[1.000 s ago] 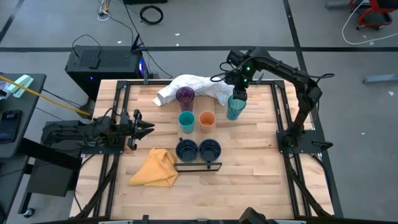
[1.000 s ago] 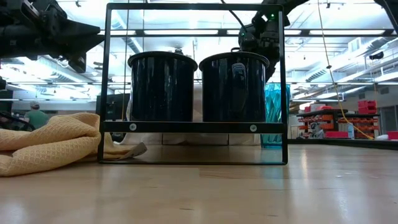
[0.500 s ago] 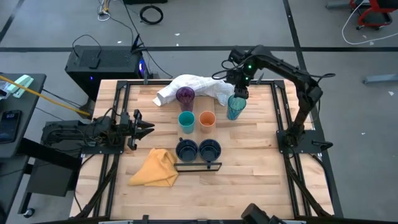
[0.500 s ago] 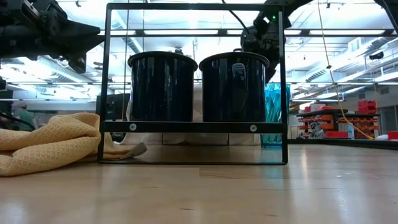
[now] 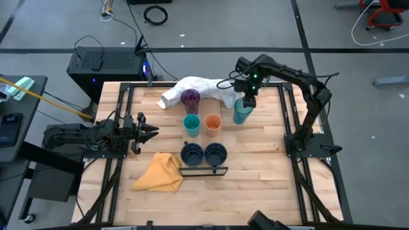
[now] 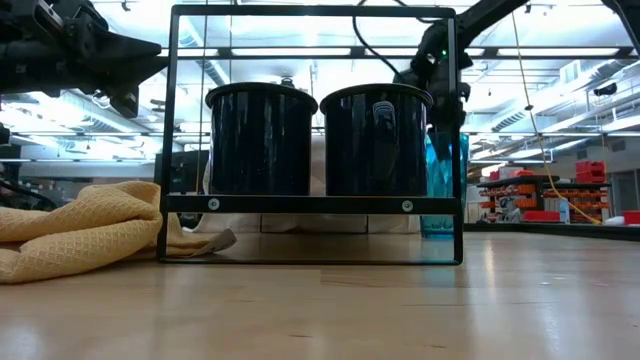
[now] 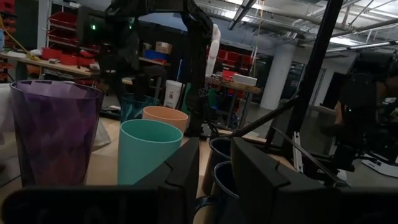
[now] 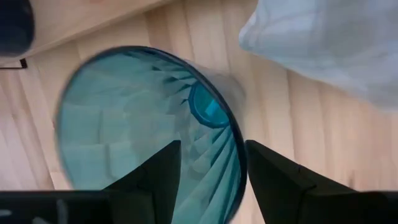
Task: Stack small to large cups/mugs on shelf
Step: Put the blue cup on the shelf
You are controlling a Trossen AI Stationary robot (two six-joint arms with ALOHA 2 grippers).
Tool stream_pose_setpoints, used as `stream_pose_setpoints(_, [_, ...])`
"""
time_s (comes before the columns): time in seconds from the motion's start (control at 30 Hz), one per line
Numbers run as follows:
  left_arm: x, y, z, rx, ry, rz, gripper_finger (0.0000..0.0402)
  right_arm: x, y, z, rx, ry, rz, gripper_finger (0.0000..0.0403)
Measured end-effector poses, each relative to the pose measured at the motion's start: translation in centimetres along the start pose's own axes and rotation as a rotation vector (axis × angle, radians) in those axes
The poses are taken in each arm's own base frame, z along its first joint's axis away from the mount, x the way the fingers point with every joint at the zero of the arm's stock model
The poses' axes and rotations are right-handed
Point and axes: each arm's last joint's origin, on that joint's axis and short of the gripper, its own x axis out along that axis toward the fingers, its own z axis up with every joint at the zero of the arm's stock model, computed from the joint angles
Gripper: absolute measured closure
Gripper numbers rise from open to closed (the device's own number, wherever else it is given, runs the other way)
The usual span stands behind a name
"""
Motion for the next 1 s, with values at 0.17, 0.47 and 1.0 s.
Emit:
stream_pose_setpoints(0.17, [0.0, 0.0, 0.0, 0.0, 0.0, 0.0, 0.03, 0.9, -0.1, 0.0, 0.007, -0.005, -0.004, 0.0222])
stream_pose_setpoints(0.47, [0.0, 0.1, -0.2, -0.003, 0.025, 0.005, 0.0304, 0.6, 0.0, 0.3, 0.012, -0.028, -0.003, 0.0386])
stream_pose_setpoints(1.0, [0.0, 0.1, -0.3, -0.004, 0.029, 0.006, 0.0306, -5.3, 2.5, 1.2, -0.018, -0.158, -0.151, 0.0398])
